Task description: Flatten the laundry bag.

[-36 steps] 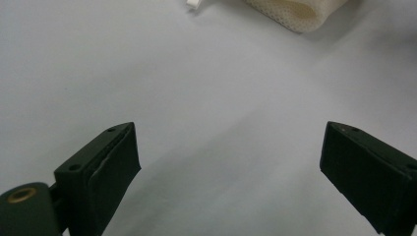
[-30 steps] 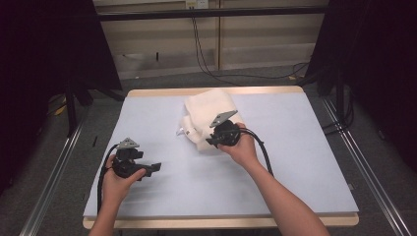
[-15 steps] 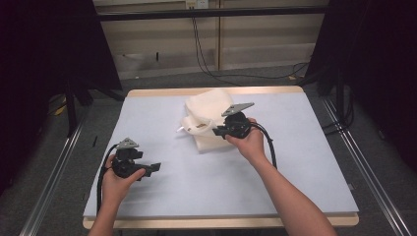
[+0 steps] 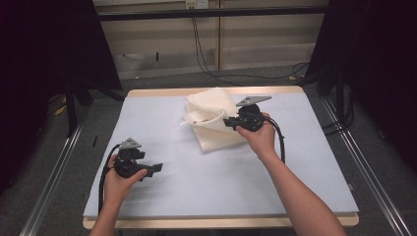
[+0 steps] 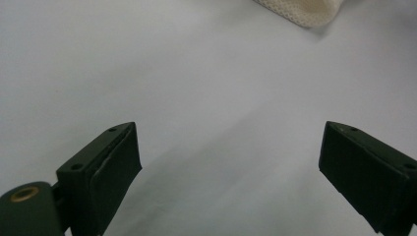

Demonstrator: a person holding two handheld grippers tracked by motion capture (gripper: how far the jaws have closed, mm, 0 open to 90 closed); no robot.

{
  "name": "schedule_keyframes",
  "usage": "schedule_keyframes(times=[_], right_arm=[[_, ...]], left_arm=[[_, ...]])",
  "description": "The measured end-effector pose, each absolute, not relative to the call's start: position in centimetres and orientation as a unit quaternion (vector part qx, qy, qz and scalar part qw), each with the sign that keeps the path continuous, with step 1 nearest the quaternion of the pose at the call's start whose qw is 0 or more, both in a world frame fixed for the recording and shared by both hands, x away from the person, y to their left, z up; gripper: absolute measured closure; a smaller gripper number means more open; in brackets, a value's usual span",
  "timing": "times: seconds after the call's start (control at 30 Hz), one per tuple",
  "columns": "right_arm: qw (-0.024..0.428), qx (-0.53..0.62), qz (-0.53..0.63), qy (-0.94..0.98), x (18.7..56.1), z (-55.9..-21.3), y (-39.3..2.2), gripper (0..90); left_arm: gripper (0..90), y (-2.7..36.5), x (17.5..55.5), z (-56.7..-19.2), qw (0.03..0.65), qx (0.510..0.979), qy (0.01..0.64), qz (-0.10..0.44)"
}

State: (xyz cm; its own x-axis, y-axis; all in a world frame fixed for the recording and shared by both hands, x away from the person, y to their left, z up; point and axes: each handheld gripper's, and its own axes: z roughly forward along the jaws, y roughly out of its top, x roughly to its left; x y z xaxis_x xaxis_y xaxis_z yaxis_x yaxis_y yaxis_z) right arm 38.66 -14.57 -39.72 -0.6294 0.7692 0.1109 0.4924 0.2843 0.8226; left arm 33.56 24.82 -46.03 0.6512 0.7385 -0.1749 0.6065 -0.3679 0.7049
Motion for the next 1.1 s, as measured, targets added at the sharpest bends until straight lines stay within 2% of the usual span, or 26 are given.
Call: schedule_keyframes(times=[0.47, 0.8, 1.1], right_arm=[[0.176, 0.437, 0.450, 0.759, 38.6, -38.6, -17.0, 84.7], [0.200, 0.480, 0.459, 0.720, 38.5, -38.3, -21.0, 84.6], [0.218, 0.525, 0.443, 0.693, 38.0, -39.6, -25.2, 84.5]], left_arm=[[8.3, 24.2, 33.6, -46.1, 0.385, 0.827, 0.403, 0.075], [8.3, 24.1, 33.6, -46.1, 0.382, 0.834, 0.392, 0.069], [8.3, 23.8, 33.6, -46.0, 0.388, 0.832, 0.392, 0.056]])
